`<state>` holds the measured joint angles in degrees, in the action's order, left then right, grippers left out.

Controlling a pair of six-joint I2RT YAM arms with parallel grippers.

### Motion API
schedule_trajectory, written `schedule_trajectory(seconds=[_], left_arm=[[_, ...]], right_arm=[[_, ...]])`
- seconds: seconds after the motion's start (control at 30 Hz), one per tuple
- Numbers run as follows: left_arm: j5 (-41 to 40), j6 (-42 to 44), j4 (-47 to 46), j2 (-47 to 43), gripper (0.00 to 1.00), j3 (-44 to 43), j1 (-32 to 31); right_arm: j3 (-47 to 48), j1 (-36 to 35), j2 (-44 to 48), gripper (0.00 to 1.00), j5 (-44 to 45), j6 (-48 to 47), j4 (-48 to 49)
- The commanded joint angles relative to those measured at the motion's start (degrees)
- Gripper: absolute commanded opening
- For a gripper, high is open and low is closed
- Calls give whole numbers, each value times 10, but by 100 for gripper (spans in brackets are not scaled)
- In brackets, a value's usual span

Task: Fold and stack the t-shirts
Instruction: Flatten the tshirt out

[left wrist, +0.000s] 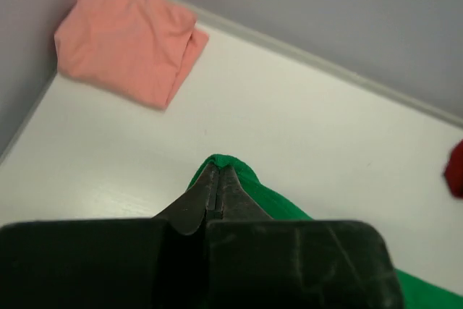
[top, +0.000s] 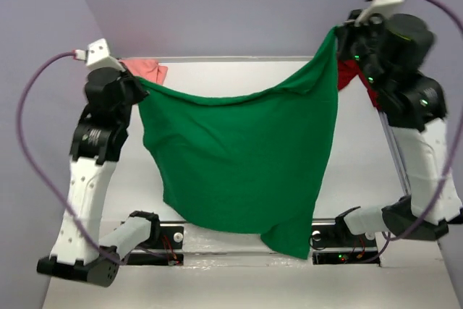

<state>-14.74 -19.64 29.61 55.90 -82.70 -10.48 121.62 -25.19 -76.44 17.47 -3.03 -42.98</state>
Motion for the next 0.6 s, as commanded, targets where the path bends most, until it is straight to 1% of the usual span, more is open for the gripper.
schedule_trajectory(seconds=[0.0,0.17,0.27,0.4,0.57], left_arm=[[-34,-19,-56,43,0,52,0],[-53,-13,-102,99,0,96,3],[-53,-15,-122,161,0,100,5],[-35,-19,-147,225,0,95,6],[-19,-24,-119,295,0,58,6]], right_arm=[[-53,13,-50,0,11,6,60],[-60,59,-129,0,-22,17,69],[-57,71,-165,0,-27,11,72],[-59,87,-193,0,-60,19,71],[-75,105,-220,0,-76,21,76]])
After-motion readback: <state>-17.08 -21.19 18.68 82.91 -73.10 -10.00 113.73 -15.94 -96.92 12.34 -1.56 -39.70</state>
